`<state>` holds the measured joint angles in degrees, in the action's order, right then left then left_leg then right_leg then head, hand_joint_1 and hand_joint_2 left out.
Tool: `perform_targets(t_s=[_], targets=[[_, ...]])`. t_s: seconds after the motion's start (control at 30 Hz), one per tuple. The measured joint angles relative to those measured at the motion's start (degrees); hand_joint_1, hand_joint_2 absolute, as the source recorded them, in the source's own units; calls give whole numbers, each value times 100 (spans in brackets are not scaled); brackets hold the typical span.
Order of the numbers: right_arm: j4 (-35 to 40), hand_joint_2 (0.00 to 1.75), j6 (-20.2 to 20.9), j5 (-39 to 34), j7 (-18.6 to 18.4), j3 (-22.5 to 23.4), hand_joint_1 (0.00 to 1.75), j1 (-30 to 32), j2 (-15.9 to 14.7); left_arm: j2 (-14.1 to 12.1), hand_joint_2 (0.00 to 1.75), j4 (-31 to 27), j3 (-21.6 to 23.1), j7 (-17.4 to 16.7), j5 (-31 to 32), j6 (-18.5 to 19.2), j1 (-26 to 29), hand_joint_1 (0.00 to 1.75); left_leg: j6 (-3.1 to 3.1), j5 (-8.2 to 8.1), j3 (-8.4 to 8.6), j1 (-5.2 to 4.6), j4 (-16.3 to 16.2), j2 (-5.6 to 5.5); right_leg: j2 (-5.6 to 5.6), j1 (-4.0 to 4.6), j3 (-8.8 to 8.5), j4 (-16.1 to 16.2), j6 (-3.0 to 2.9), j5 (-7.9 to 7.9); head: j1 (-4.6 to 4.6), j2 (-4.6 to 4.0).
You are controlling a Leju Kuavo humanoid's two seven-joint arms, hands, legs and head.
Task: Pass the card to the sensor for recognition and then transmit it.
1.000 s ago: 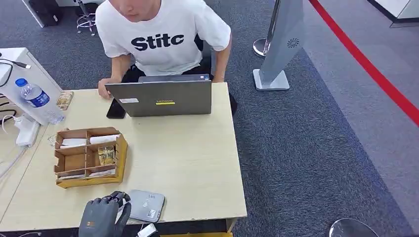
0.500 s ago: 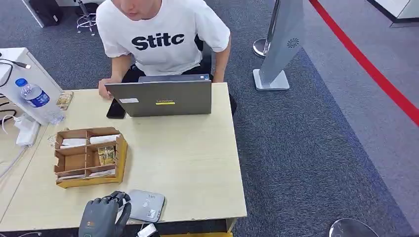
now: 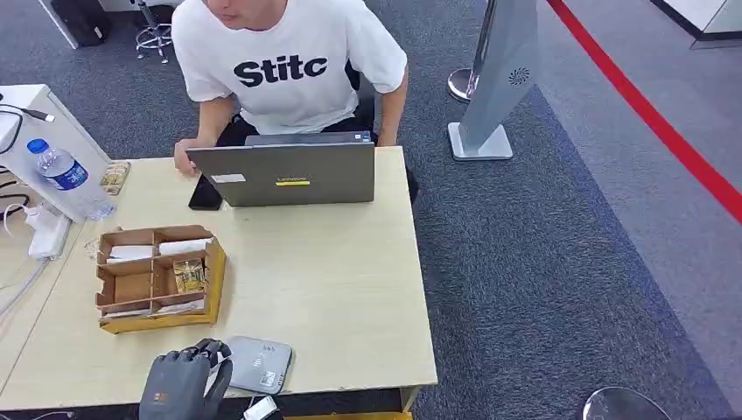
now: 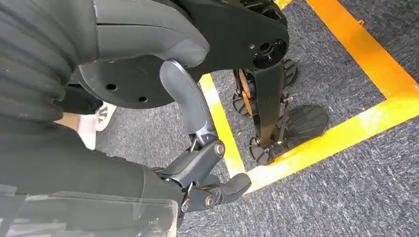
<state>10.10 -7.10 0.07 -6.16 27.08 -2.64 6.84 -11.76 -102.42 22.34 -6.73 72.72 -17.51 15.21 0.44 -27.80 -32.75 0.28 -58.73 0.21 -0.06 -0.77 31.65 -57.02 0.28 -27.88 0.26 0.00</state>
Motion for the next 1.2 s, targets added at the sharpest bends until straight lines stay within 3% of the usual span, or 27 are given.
perform_targets(t_s=[1.2], targets=[[0,175,0,0,0,0,0,0,2,0,175,0,0,0,0,0,0,175,0,0,0,0,0,0,0,0,0,0,0,0,0,0]])
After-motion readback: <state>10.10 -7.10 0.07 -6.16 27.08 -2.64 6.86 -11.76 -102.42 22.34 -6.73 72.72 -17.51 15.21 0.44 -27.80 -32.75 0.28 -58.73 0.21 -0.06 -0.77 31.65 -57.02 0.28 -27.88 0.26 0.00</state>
